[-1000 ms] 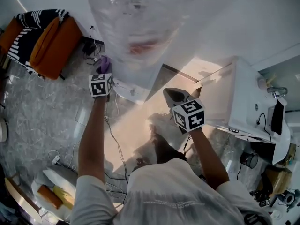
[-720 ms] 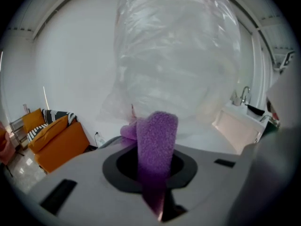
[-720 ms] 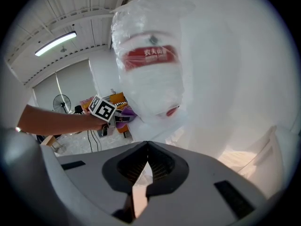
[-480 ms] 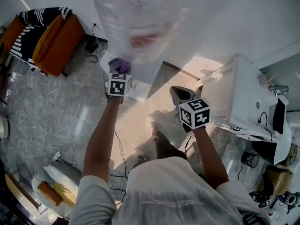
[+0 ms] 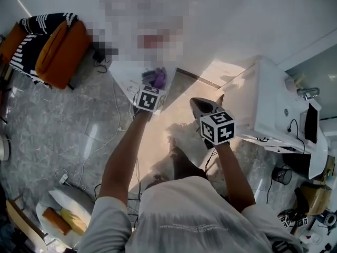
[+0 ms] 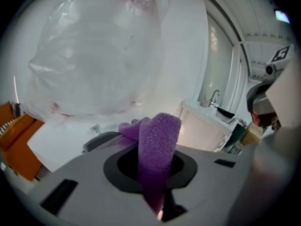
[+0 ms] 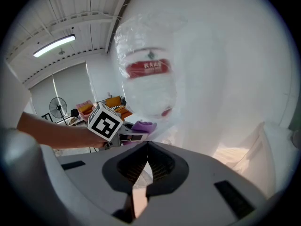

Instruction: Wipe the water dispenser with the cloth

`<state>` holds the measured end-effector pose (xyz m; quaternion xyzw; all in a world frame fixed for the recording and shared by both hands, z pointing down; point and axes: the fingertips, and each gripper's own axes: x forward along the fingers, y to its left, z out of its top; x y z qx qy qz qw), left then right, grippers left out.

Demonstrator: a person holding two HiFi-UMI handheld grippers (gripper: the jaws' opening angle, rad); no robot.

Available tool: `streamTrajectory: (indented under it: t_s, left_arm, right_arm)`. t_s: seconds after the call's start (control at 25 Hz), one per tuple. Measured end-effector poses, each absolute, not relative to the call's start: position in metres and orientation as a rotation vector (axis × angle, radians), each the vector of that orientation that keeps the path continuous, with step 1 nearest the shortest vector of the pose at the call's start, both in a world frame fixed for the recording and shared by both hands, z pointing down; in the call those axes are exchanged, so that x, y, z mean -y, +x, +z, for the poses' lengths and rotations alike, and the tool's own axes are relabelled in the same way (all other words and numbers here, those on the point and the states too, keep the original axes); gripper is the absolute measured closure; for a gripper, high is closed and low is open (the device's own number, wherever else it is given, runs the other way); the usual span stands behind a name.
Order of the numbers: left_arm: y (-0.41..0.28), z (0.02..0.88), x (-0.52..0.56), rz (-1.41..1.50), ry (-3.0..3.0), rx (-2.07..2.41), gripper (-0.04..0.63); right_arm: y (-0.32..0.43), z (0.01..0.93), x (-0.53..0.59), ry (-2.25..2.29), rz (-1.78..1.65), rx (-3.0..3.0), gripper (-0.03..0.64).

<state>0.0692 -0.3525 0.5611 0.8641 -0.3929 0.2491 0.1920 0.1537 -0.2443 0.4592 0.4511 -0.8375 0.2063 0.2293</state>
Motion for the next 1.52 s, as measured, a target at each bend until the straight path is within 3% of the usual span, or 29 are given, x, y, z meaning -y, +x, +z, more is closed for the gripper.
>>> streamTrajectory:
  t_s: [0.32, 0.56, 0.88, 1.52]
  left_arm:
    - [0.066, 0.539, 0.299, 0.351, 2.448, 0.984, 0.546]
    - [-0.013, 0.525, 0.275, 0.181, 2.314, 1.209, 0.546]
    - [-0.126, 0.519, 0.251, 0.185, 2.162, 1.41, 0.546]
    - [-0.205, 0.549, 0.387, 0.177, 2.085, 1.368, 0.546]
  right_arm:
    - [0.15, 0.45, 0.217, 1.279, 0.579, 2.303, 0.603]
    - [0.119, 0.451, 0.196, 1.24, 0.562, 2.349, 0.603]
    - [0.062, 0.454, 0.185, 1.212, 0.566, 2.412, 0.603]
    - [-0.014, 0.479, 0.278, 1.436, 0.726, 2.309, 0.603]
